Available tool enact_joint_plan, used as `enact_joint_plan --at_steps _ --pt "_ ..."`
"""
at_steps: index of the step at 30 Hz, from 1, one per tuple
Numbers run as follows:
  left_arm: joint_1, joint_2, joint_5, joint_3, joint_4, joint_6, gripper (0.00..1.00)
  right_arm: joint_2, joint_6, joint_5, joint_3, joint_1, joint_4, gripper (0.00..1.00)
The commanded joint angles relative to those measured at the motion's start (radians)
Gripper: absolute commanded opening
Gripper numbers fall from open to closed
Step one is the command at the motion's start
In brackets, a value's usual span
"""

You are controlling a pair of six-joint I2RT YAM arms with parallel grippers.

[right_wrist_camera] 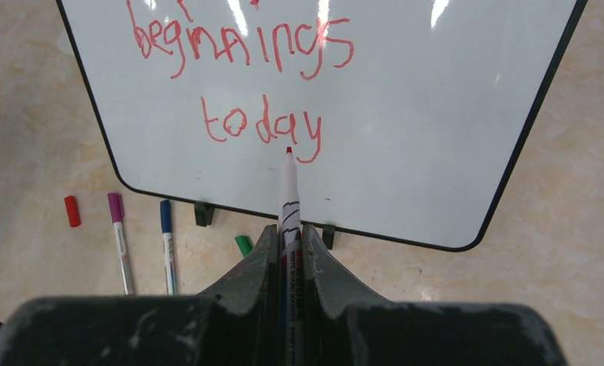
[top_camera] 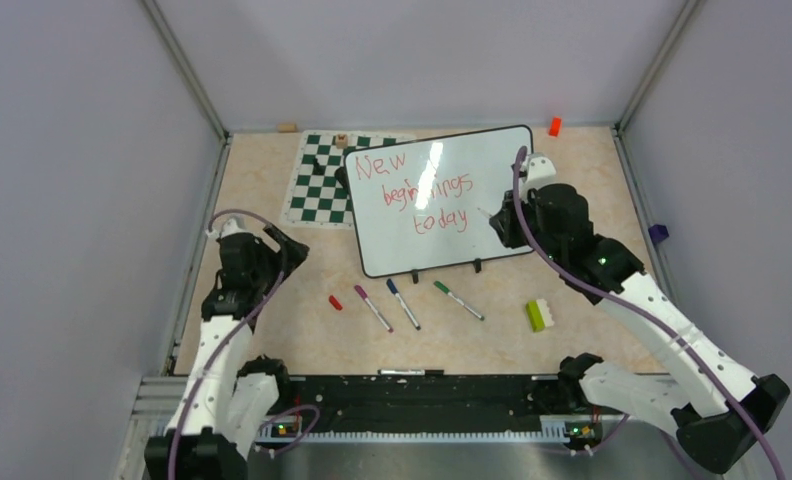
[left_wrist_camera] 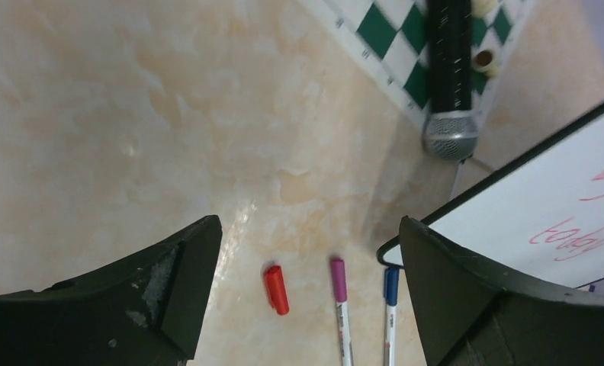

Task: Write a sentence on the whiteboard
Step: Pick up the pen cap from the center of the board.

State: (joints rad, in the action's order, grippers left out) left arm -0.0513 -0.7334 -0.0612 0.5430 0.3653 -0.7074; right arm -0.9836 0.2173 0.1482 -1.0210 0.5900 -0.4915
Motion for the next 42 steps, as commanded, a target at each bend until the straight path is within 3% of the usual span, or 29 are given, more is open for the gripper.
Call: enact_joint_plan --at_steps 1,10,12,15,22,38,40,42 --pt "0.029 -0.17 -0.082 0.048 0.154 -0.163 0.9 0.043 -0.006 0.014 -0.02 -0.016 -0.005 0.0" --pt "0.228 -0.283 0.085 0.103 0.264 -0.331 0.79 0.03 0.007 0.007 -0.009 -0.016 0.008 0.0" --pt "0.255 -0.331 0.109 0.111 0.273 -0.347 0.72 0.027 0.012 0.003 -0.004 -0.016 0.012 0.0" --pt "0.276 -0.417 0.143 0.138 0.297 -0.359 0.55 0.023 0.016 0.0 -0.001 -0.016 0.018 0.0" --pt "0.31 -0.551 0.181 0.244 0.363 -0.376 0.55 0.028 0.018 0.015 -0.001 -0.017 0.021 0.0" --pt "0.353 -0.7 0.129 0.23 0.325 -0.424 0.54 0.028 0.031 0.015 0.003 -0.016 0.04 0.0" --pt "0.364 -0.726 0.13 0.234 0.329 -0.427 0.48 0.029 0.033 0.012 0.006 -0.016 0.046 0.0" --pt "0.367 -0.743 0.141 0.238 0.34 -0.436 0.34 0.028 0.037 0.011 0.005 -0.017 0.047 0.0"
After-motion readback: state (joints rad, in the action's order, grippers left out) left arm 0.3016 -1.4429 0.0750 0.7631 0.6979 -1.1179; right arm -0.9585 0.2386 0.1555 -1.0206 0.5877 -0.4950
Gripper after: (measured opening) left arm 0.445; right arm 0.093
